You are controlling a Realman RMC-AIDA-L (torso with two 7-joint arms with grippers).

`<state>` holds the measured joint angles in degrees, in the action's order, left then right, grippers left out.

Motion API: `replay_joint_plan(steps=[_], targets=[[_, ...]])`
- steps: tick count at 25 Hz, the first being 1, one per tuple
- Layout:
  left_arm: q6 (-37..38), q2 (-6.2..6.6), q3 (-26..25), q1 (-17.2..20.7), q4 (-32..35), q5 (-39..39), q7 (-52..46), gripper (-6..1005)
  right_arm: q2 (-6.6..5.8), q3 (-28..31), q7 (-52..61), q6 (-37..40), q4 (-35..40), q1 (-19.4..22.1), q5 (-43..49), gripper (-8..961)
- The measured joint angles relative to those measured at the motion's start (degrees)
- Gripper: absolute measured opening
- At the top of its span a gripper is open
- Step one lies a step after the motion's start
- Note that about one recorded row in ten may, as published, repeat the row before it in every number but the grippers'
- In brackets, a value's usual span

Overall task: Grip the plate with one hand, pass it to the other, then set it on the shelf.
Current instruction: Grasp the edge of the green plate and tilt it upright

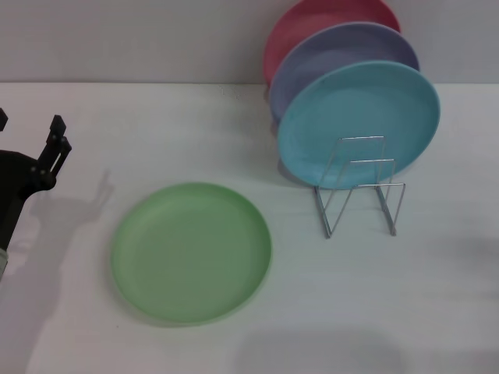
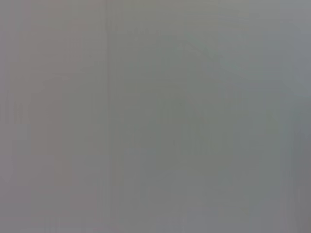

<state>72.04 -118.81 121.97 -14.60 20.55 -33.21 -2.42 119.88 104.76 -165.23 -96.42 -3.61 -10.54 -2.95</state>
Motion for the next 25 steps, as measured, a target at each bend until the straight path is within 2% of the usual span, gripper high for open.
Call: replay_joint_plan(steps=[2,6,8,9,10,11,14,16,22,25], targets=[[0.0,0.0,0.0,0.0,0.0,0.0,0.0,805,0.0,0.0,0.0,0.01,0.08,0.0,0.01,773],[-4.77,0.53,-0.08,0.07,5.51,0.0,1.45,805,0.0,0.0,0.0,0.0,0.13,0.0,0.01,773],[-4.77,0.53,-0.08,0.07,5.51,0.0,1.45,805,0.0,0.01,0.0,0.0,0.13,0.0,0.01,773],[-9.59,0.75,-0.62,0.95,11.24,-0.02,7.24,805,0.0,0.01,0.0,0.02,0.13,0.0,0.01,773],[-9.59,0.75,-0.62,0.95,11.24,-0.02,7.24,804,0.0,0.01,0.0,0.02,0.13,0.0,0.01,773],[-12.37,0.8,-0.82,1.45,14.69,0.01,9.51,804,0.0,0.01,0.0,0.05,0.13,0.0,0.02,773],[-12.37,0.8,-0.82,1.45,14.69,0.01,9.51,804,0.0,0.01,0.0,0.12,0.18,0.07,0.09,773],[-19.88,1.17,-2.79,2.62,21.64,-0.02,12.2,804,0.0,0.01,0.0,0.15,0.18,0.13,0.1,773],[-19.68,1.19,-3.31,2.99,21.19,-0.01,11.54,804,0.0,-0.05,0.0,0.22,0.19,0.31,0.14,772],[-20.6,1.67,-3.53,4.26,23.69,0.01,10.52,804,0.0,-0.61,0.0,0.29,0.19,0.15,0.14,772]])
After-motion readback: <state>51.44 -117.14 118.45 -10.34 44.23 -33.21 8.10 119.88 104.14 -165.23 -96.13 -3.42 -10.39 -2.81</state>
